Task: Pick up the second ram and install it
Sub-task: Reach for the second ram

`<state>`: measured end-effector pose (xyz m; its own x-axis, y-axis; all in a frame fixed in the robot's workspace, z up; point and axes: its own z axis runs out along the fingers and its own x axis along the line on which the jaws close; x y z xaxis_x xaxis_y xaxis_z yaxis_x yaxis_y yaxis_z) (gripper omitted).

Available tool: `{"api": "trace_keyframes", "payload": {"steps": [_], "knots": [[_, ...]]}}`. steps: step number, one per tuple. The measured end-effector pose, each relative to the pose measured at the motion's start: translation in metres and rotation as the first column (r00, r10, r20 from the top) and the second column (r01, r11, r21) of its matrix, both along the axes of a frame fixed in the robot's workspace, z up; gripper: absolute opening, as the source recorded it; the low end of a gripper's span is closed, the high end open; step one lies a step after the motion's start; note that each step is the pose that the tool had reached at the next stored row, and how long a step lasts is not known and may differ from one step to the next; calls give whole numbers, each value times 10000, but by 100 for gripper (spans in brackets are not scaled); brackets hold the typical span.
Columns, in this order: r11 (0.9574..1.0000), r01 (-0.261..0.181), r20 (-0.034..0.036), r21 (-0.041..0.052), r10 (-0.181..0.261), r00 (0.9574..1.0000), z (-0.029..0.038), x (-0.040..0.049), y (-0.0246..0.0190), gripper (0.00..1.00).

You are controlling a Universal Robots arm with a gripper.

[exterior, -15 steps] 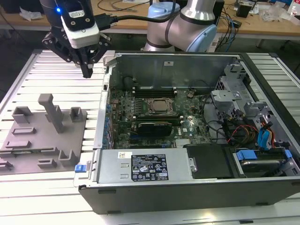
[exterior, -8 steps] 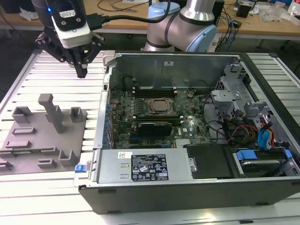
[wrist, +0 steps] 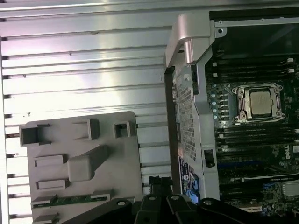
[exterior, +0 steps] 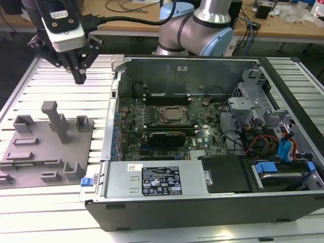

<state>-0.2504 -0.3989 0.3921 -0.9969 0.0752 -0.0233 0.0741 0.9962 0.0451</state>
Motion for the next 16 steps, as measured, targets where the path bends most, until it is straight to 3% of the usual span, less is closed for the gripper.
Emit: {"api": "trace_keyframes", "payload": {"steps": [7, 12, 16], "knots": [[10000, 0, 0, 0, 0, 10000, -1, -189, 0, 11], [10000, 0, 0, 0, 0, 10000, -2, -256, 0, 11], [10000, 0, 0, 0, 0, 10000, -3, -366, 0, 11]]}}
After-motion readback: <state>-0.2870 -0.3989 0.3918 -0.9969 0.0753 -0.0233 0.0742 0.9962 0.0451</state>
